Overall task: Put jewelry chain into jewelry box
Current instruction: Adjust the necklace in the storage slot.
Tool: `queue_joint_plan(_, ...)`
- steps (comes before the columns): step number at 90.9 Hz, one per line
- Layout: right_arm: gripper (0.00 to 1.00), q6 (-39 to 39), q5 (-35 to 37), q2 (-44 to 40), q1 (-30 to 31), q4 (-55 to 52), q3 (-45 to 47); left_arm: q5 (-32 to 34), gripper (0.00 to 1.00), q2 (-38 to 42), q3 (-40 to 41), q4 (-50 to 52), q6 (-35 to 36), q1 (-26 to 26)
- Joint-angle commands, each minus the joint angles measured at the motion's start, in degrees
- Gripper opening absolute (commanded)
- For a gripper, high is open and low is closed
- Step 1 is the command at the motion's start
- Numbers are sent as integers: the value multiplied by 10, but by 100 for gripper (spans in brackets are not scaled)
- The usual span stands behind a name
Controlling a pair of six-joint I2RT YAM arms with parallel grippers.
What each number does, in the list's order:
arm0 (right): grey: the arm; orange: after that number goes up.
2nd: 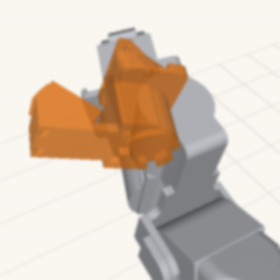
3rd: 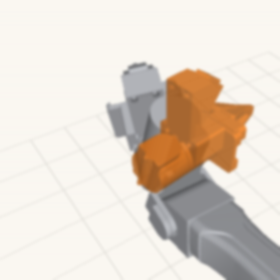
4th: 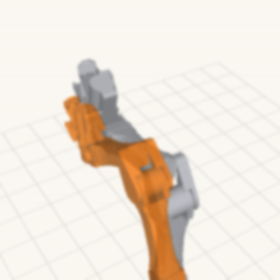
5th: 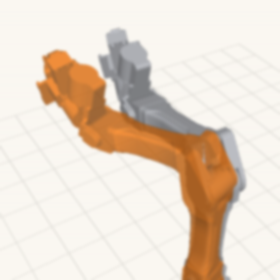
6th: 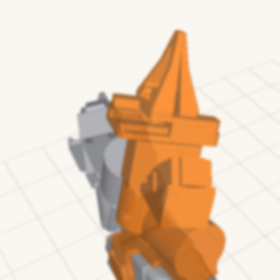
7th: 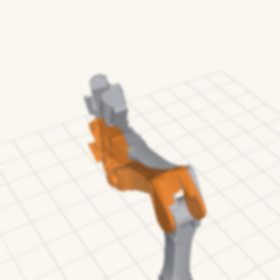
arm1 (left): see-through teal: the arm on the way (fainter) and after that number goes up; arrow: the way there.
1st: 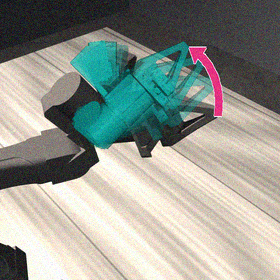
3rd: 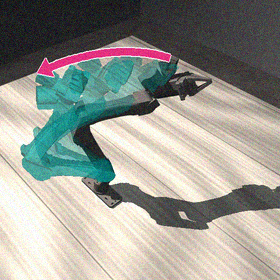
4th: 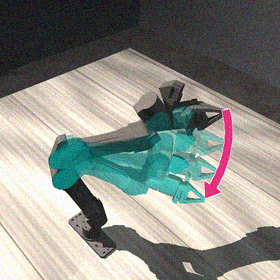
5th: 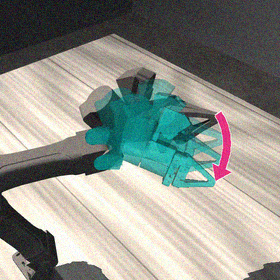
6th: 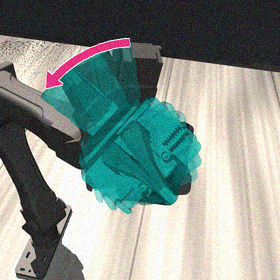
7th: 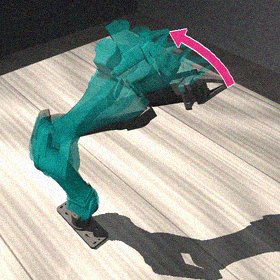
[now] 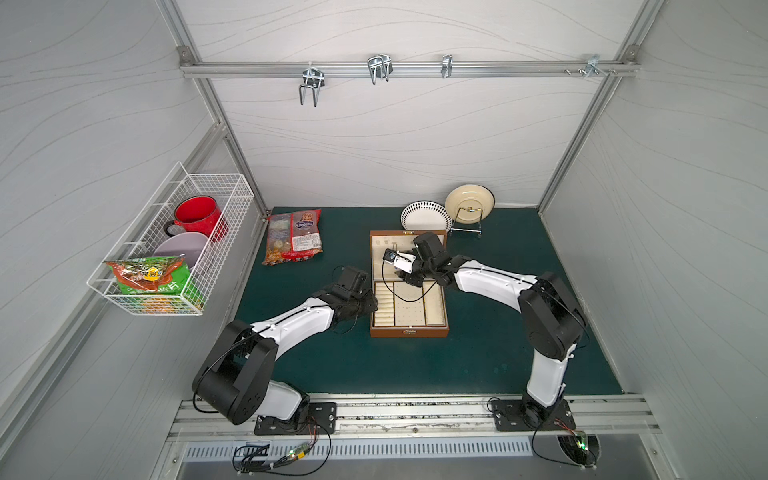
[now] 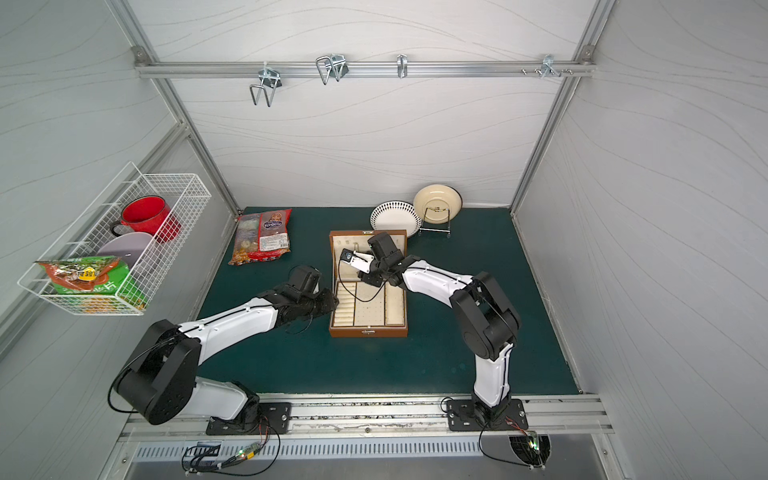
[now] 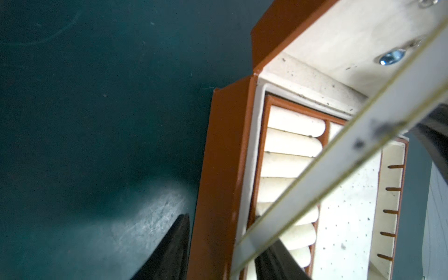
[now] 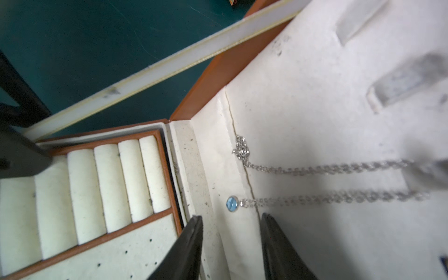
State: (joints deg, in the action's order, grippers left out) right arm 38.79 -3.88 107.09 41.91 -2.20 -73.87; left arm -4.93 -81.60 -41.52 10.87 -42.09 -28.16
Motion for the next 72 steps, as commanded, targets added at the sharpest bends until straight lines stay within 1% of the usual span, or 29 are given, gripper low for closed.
queue_joint_plan(1,41,3,-1,12,-2,1,-18,0,46,2,1,11,8,0)
queue_joint_plan(8,41,5,1,11,-2,1,-15,-1,46,1,1,11,7,0)
queue_joint_plan(24,44,31,43,2,4,48,10,-1,45,-6,1,9,9,0)
queue_joint_plan(43,41,75,97,-1,15,109,41,-4,44,-8,0,8,10,0)
queue_joint_plan(51,40,84,106,-3,18,123,48,-4,44,-8,1,7,10,0)
queue_joint_plan(72,41,94,131,-9,23,146,61,-5,44,-10,2,5,9,1)
